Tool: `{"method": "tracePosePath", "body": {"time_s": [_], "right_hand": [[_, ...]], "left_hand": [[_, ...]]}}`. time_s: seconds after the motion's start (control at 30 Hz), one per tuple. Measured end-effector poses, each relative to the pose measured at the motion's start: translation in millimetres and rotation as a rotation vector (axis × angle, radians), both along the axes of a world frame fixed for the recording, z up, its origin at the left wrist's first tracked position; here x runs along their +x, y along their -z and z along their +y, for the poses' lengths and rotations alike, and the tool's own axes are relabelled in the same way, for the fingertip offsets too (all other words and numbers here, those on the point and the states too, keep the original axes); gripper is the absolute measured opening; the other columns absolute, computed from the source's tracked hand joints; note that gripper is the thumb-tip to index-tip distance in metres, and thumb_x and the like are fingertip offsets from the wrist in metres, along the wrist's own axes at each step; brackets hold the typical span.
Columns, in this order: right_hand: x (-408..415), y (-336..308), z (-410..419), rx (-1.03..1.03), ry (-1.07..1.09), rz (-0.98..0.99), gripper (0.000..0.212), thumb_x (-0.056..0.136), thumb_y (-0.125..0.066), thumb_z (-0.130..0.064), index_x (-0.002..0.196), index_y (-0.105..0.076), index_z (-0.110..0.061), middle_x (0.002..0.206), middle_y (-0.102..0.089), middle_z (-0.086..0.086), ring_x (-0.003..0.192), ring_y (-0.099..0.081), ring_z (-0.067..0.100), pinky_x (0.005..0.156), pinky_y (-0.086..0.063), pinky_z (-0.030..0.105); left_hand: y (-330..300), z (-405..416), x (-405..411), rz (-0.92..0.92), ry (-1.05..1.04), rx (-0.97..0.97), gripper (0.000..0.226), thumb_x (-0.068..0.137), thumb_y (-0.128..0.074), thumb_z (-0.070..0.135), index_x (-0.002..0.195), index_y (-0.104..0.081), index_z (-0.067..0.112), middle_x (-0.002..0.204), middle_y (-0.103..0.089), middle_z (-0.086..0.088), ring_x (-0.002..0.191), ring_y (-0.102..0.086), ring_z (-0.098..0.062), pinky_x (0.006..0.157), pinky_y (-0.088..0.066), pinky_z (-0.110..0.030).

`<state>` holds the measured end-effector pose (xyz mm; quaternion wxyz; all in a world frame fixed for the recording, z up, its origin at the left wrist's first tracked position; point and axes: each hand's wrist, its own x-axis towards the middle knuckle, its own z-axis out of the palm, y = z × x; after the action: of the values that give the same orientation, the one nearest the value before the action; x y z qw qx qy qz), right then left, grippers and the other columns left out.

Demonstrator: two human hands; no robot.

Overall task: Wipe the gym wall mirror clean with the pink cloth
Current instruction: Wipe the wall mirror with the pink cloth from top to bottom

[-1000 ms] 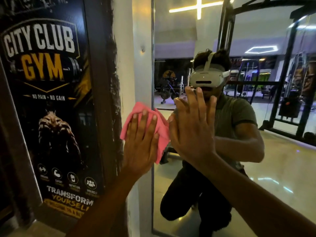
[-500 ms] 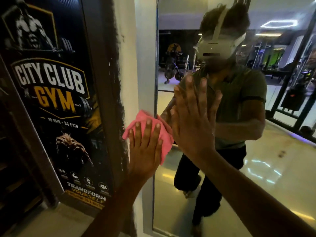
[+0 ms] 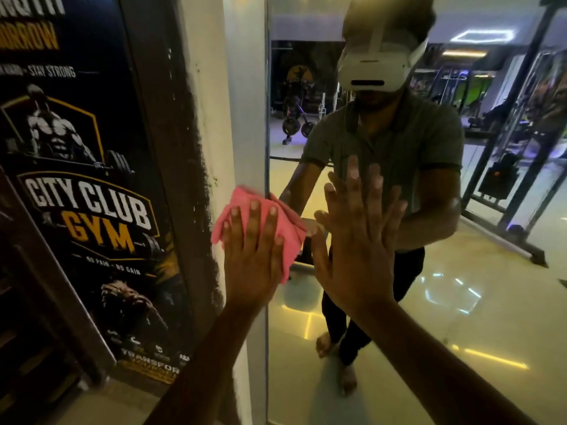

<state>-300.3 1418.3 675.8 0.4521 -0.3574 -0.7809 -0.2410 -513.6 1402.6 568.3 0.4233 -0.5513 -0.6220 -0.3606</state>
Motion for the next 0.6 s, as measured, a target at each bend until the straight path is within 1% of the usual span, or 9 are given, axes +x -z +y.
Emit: {"method": "tracePosePath", "body": {"time_s": [0.1,0.2,0.23,0.3,0.37,0.43,0.5,0.53,0.6], "right_hand": [[16,-18,0,-0.042,0.025,0.013,0.074,0.115,-0.047,-0.051,0.176,-0.017,-0.022,0.184,-0.002,0.014,0.169,0.001,0.041,0.133,-0.003,0.071],[30,-21,8,-0.046,0.060,-0.055,0.077,0.114,-0.046,-0.060,0.176,-0.018,-0.026,0.184,-0.001,0.012,0.170,0.003,0.040,0.133,-0.001,0.071],[34,-22,9,-0.036,0.064,-0.078,0.076,0.114,-0.045,-0.062,0.176,-0.019,-0.026,0.184,-0.002,0.012,0.170,0.003,0.039,0.133,0.000,0.070],[38,-26,10,-0.053,0.049,-0.087,0.071,0.115,-0.042,-0.058,0.175,-0.024,-0.026,0.184,-0.002,0.011,0.170,0.002,0.039,0.133,0.001,0.070],[40,-30,5,-0.074,0.033,-0.073,0.064,0.114,-0.039,-0.048,0.172,-0.029,-0.024,0.184,-0.007,0.011,0.170,-0.003,0.038,0.133,-0.006,0.070],[43,-39,2,-0.062,0.027,-0.025,0.059,0.115,-0.044,-0.038,0.170,-0.033,-0.020,0.183,-0.013,0.013,0.169,-0.011,0.040,0.133,-0.013,0.068],[47,-46,1,-0.050,0.048,0.019,0.057,0.117,-0.045,-0.037,0.171,-0.036,-0.017,0.182,-0.015,0.015,0.168,-0.013,0.042,0.132,-0.018,0.068],[47,-49,1,-0.055,0.051,0.027,0.058,0.118,-0.044,-0.039,0.171,-0.036,-0.017,0.182,-0.014,0.015,0.169,-0.012,0.043,0.132,-0.018,0.069],[46,-54,2,-0.091,0.049,0.037,0.058,0.119,-0.039,-0.043,0.171,-0.035,-0.019,0.183,-0.011,0.015,0.169,-0.008,0.043,0.130,-0.017,0.072]], "left_hand": [[-5,-8,10,-0.026,-0.032,-0.072,0.076,0.106,-0.069,0.047,0.161,-0.030,0.011,0.170,-0.034,-0.027,0.159,-0.027,-0.055,0.125,-0.023,-0.076],[-31,-30,0,0.052,0.025,-0.186,0.097,0.102,-0.073,0.047,0.173,-0.013,0.016,0.177,-0.023,-0.022,0.163,-0.020,-0.048,0.127,-0.022,-0.072],[-56,-33,-4,0.062,0.043,-0.183,0.095,0.105,-0.068,0.047,0.174,-0.009,0.017,0.178,-0.020,-0.022,0.164,-0.018,-0.047,0.128,-0.020,-0.071],[-99,-27,-2,0.045,0.016,-0.138,0.084,0.110,-0.057,0.050,0.172,-0.012,0.014,0.178,-0.017,-0.023,0.164,-0.014,-0.049,0.130,-0.014,-0.070],[-98,-24,15,0.049,0.017,-0.139,0.080,0.111,-0.056,0.048,0.172,-0.015,0.014,0.179,-0.012,-0.021,0.165,-0.010,-0.048,0.133,-0.006,-0.067],[-70,-29,30,0.202,0.133,-0.276,0.084,0.109,-0.064,0.036,0.174,-0.014,0.019,0.182,-0.001,-0.012,0.168,0.001,-0.038,0.135,0.003,-0.060],[-65,-32,22,0.381,0.238,-0.390,0.080,0.110,-0.062,0.032,0.174,-0.015,0.024,0.182,0.005,-0.004,0.169,0.004,-0.031,0.136,0.002,-0.056],[-73,-29,20,0.369,0.227,-0.334,0.074,0.112,-0.056,0.037,0.174,-0.017,0.025,0.182,0.002,-0.004,0.169,0.003,-0.031,0.136,-0.001,-0.056],[-90,-20,25,0.204,0.152,-0.206,0.068,0.115,-0.042,0.050,0.172,-0.018,0.023,0.181,-0.007,-0.010,0.168,-0.001,-0.036,0.134,-0.004,-0.061]]}}
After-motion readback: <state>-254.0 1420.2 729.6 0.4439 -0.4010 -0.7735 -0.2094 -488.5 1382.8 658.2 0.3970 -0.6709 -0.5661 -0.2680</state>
